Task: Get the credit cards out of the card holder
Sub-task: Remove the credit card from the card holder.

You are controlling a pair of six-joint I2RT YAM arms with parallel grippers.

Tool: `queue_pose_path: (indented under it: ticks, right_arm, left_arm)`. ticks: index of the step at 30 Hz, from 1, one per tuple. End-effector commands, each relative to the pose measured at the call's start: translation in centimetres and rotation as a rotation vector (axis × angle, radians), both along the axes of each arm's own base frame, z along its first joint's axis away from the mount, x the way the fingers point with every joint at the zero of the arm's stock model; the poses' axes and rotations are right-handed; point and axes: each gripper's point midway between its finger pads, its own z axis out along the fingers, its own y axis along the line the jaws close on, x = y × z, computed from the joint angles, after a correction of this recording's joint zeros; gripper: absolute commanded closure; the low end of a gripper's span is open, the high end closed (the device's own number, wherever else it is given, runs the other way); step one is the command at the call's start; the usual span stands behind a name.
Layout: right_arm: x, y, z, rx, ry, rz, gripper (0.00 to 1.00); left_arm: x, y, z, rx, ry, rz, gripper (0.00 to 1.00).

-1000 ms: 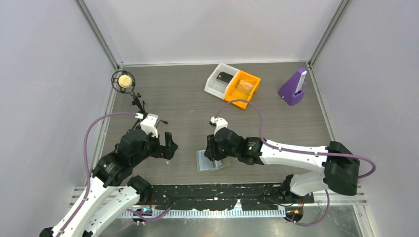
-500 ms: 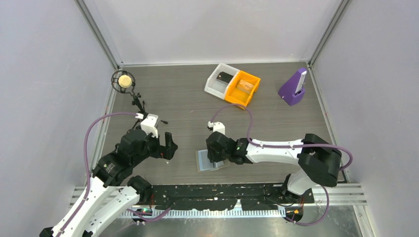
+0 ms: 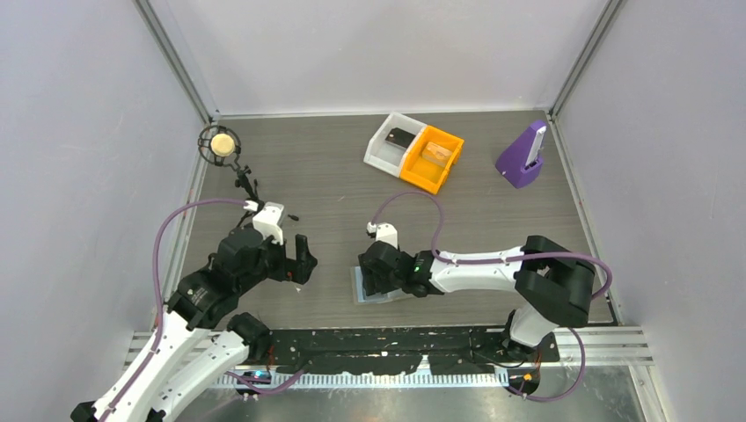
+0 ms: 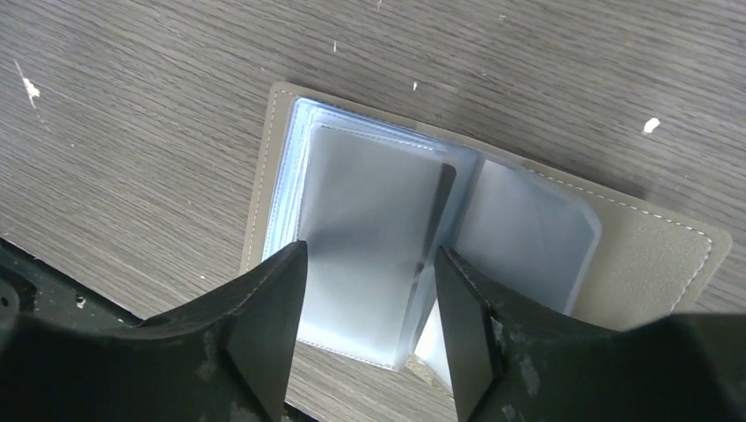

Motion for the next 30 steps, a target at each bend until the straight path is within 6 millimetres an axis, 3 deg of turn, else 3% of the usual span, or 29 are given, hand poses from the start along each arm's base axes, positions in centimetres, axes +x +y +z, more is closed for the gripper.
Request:
queue_pose_path:
  ticks: [1, 7, 19, 24, 30]
  right_arm:
    - [0.6, 0.0, 2.1, -0.031, -0.083, -0.042, 0.35]
    - [0.4, 0.3, 2.6, -0.096, -0.128, -0.047, 0.29]
    - [-0.4, 0.6, 0.2, -0.169, -0.136, -0.042, 0.28]
    - [-0.5, 0.1, 0.0, -0.163, -0.141, -0.058, 0.36]
    - [-1.0, 1.1, 1.2, -0.018, -0.135, -0.048, 0.45]
  left_arm:
    - [0.3, 0.1, 0.4, -0.009, -0.01, 0.017, 0.02]
    - [0.4, 0.6, 0.7, -0.004, -0.034, 0.041, 0.02]
    - [0.4, 0.6, 0.8, -0.004, -0.033, 0.038, 0.02]
    - [0.3, 0.5, 0.7, -0.009, -0.033, 0.032, 0.02]
    - [0.0, -0.5, 0.4, -0.055, 0.001, 0.011, 0.04]
